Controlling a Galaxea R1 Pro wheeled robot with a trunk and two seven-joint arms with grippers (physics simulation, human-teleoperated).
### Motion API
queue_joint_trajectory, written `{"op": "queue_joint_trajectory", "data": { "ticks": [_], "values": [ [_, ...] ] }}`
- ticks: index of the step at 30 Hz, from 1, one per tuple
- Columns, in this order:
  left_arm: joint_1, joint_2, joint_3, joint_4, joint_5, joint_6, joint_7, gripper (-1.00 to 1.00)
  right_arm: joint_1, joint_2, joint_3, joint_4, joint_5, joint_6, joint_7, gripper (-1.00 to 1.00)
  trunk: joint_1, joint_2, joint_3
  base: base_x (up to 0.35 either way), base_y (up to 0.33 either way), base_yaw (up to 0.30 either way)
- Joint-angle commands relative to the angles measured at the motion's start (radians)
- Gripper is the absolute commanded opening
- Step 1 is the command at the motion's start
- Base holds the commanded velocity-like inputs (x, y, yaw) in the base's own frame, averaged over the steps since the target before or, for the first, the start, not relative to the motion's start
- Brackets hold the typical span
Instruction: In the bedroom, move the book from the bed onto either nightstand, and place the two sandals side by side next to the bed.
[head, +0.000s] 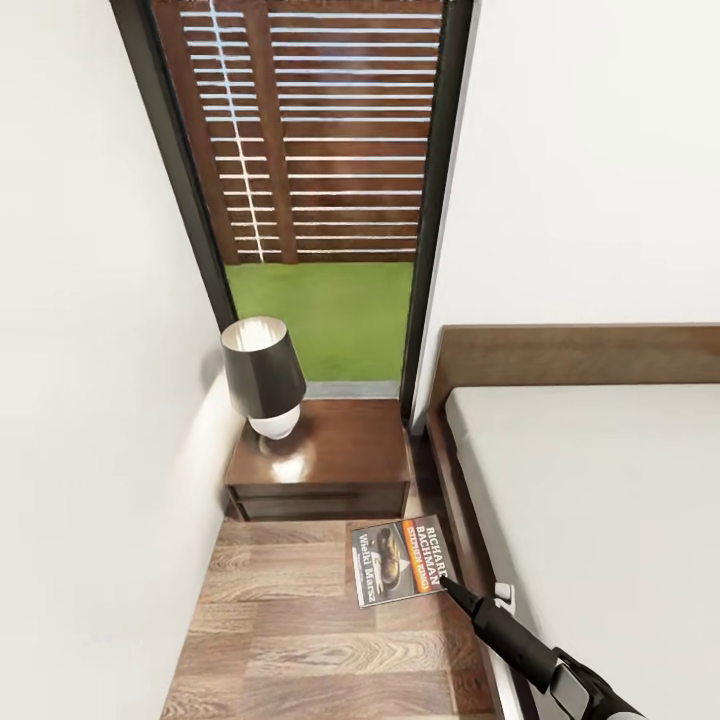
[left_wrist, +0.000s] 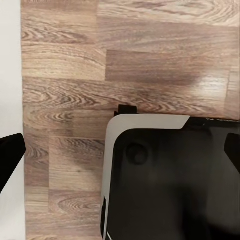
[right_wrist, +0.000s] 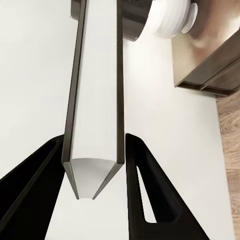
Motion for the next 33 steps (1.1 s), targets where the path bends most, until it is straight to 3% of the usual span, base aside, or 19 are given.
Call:
{"op": "queue_joint_trajectory", "data": {
  "ticks": [1, 22, 33],
  "values": [
    [-0.001, 0.0, -0.007, 0.001, 0.011, -0.003, -0.004, 1.0, -0.001, 0.0, 0.004, 0.0, -0.008, 0.006, 0.002, -1.0, 0.001, -0.002, 0.0, 0.0, 0.0, 0.0],
    [-0.001, 0.0, -0.007, 0.001, 0.011, -0.003, -0.004, 1.0, -0.001, 0.0, 0.004, 0.0, -0.012, -0.032, 0.002, -1.0, 0.001, -0.002, 0.033, 0.0, 0.0, 0.0],
    [-0.001, 0.0, -0.007, 0.001, 0.011, -0.003, -0.004, 1.0, -0.001, -0.001, 0.004, 0.0, -0.011, -0.032, 0.002, -1.0, 0.043, -0.079, 0.007, 0.0, 0.0, 0.0]
  ]
}}
